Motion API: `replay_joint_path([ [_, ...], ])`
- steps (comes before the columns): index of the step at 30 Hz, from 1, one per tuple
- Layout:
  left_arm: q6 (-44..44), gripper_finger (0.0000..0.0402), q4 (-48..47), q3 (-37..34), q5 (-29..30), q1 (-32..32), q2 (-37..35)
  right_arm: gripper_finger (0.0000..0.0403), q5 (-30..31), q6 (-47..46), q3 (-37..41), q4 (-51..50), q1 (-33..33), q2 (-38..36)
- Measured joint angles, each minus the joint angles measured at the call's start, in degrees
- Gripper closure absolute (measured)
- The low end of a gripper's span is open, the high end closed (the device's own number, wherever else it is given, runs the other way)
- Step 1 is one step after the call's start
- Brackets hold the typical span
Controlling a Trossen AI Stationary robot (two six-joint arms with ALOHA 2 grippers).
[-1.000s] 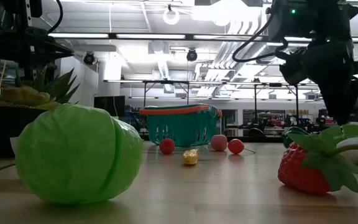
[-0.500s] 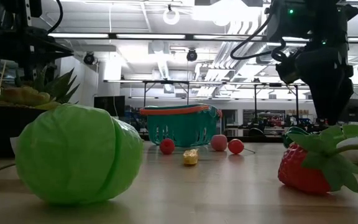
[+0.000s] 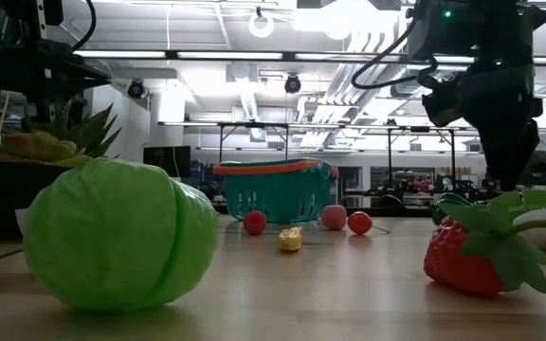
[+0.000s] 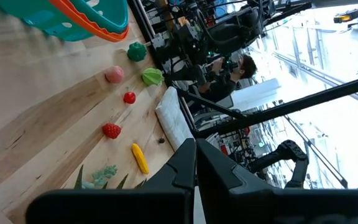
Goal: Pick and placing Produce into tupperware
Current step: Put the green star fruit in the green basket
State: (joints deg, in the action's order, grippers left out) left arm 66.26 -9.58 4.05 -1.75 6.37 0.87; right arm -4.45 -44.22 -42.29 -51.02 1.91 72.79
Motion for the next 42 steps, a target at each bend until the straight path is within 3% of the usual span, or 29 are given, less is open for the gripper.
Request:
replay_joint_path([
  [10, 0.0, 0.0399, 0.0, 0.0, 0.0, 0.0, 0.0, 0.0039, -3.4, -1.8, 3.9, 3.6, -0.2, 0.0],
  [16, 0.0, 0.0399, 0.0, 0.0, 0.0, 0.0, 0.0, 0.0039, -2.2, -1.3, 4.2, 4.4, 0.0, 0.1],
  [32, 0.2, 0.0399, 0.0, 0.0, -0.2, 0.0, 0.0, 0.004, -4.0, 0.7, 4.1, 7.4, 0.0, 10.4],
  [42, 0.1, 0.0399, 0.0, 0.0, -0.2, 0.0, 0.0, 0.0098, -3.8, 0.7, 4.1, 7.5, 0.0, 10.4],
])
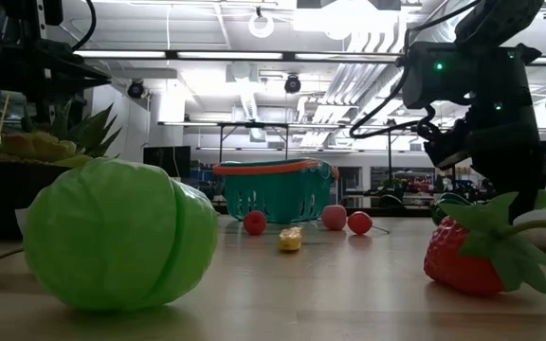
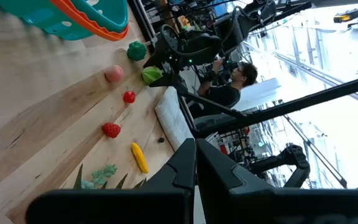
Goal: Pick and placing Produce into tupperware
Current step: Put the green star fruit in the green basket
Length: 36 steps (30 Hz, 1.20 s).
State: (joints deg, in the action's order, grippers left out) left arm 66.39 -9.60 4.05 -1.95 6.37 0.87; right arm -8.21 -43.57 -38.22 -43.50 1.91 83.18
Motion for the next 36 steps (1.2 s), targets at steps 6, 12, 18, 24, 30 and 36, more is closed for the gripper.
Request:
replay_joint_path([
  [6, 0.0, 0.0399, 0.0, 0.0, 0.0, 0.0, 0.0, 0.0117, -0.1, 0.0, 0.0, 0.1, 0.0, 0.0],
  [12, 0.0, 0.0399, 0.0, 0.0, 0.0, 0.0, 0.0, 0.013, -0.4, 0.0, 0.0, 0.2, 0.0, 0.0],
  [18, -0.1, 0.0399, 0.0, 0.0, 0.0, 0.0, 0.0, 0.0146, -1.6, 0.1, 0.0, 0.3, 0.0, 0.0],
  [24, -0.1, 0.0399, 0.0, 0.0, 0.0, 0.0, 0.0, 0.0163, -2.4, 0.1, 0.0, 0.3, 0.0, 0.0],
  [30, -0.1, 0.0399, 0.0, 0.0, 0.0, 0.0, 0.0, 0.018, -2.8, 0.1, 0.0, 0.2, 0.0, 0.0],
  [36, -0.1, 0.0399, 0.0, 0.0, 0.0, 0.0, 0.0, 0.0186, -3.0, 0.0, 0.0, 0.2, 0.0, 0.0],
])
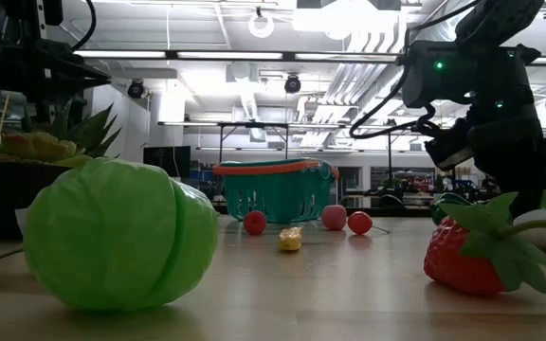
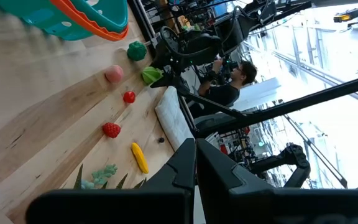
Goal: Pick and placing Produce into tupperware
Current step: Put the green star fruit in the green basket
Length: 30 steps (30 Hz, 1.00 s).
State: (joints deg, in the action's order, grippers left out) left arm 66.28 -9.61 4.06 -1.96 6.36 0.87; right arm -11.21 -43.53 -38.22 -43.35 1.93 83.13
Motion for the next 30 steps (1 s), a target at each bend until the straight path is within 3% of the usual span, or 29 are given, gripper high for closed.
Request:
replay_joint_path([
  [6, 0.0, 0.0399, 0.0, 0.0, 0.0, 0.0, 0.0, 0.0187, -1.4, 1.3, -3.7, -2.7, 0.0, 0.0],
  [17, 0.0, 0.0399, 0.0, 0.0, 0.0, 0.0, 0.0, 0.0187, -1.2, 6.4, -19.4, -8.1, 1.6, 0.0],
  [30, -0.1, 0.0399, 0.0, 0.0, 0.0, 0.0, 0.0, 0.0187, 10.7, 11.5, -34.1, -1.8, 0.9, 0.0],
])
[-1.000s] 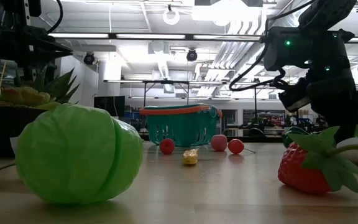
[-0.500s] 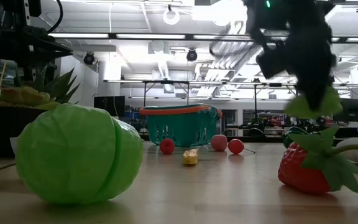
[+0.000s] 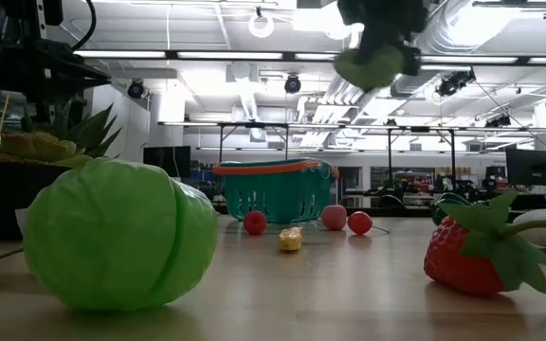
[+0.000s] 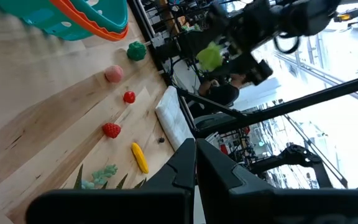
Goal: Pick and placing Produce into tupperware
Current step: Put the green star fruit in the green basket
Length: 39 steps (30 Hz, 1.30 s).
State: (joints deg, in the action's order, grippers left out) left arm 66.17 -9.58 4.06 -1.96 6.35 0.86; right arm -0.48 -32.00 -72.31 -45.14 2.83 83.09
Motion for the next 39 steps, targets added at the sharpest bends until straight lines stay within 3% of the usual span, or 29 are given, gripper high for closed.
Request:
replay_joint_path([
  [15, -2.1, 0.0399, 0.0, 0.0, 0.0, 0.0, 0.0, 0.0187, 2.0, 4.3, -0.4, 21.7, -13.5, 0.3],
  [22, -3.5, 0.0399, 0.0, 0.0, 0.0, 0.0, 0.0, 0.0187, -0.4, 6.5, -0.6, 30.2, -19.2, 5.5],
  [28, -3.6, 0.0399, 0.0, 0.0, 0.0, 0.0, 0.0, 0.0187, -3.7, 8.5, -6.9, 23.0, -22.2, 12.7],
  [39, -4.1, 0.0399, 0.0, 0.0, 0.0, 0.0, 0.0, 0.0187, -1.6, 19.1, -32.5, -1.2, -22.5, 30.1],
])
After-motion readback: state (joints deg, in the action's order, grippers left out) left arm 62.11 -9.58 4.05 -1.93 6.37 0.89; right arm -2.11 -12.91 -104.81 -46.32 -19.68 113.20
